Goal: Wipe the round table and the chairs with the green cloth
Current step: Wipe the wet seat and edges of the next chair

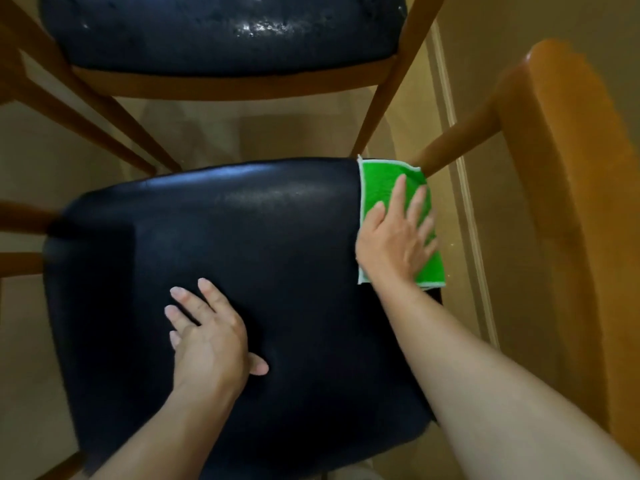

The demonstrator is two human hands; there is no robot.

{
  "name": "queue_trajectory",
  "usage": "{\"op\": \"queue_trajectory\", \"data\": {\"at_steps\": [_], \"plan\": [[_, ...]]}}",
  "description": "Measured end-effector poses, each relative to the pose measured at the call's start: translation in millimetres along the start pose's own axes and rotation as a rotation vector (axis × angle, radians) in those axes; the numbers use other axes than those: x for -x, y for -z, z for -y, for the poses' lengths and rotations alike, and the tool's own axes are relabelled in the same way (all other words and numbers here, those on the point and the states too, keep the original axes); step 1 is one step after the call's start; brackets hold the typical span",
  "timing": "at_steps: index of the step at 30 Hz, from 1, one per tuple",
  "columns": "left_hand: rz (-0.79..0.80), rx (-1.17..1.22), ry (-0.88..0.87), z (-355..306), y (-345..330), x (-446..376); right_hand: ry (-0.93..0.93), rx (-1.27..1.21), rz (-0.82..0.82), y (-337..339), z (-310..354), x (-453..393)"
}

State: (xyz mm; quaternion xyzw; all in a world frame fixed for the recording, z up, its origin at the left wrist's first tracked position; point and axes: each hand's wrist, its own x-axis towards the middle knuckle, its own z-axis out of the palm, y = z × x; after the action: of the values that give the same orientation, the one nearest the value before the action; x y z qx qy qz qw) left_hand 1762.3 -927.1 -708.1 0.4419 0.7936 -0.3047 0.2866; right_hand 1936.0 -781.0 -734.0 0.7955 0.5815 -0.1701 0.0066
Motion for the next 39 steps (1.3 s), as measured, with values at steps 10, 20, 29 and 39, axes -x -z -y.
{"op": "queue_trajectory", "data": {"at_steps": [10, 20, 29, 39], "plan": [[0.066, 0.135, -0.005, -3, 9, 2, 0.616, 0.118, 0.232, -7, -3, 101], [0.271, 1.103, -0.057, 4, 80, 47, -0.24, -1.16, 0.916, 118, 2, 118], [0.133, 1.778, -0.226, -47, 144, 180, -0.185, -1.416, 1.403, 243, -40, 77], [-0.313, 1.771, -0.108, -73, 203, 217, -0.062, -1.15, 1.344, 309, -26, 38]]}}
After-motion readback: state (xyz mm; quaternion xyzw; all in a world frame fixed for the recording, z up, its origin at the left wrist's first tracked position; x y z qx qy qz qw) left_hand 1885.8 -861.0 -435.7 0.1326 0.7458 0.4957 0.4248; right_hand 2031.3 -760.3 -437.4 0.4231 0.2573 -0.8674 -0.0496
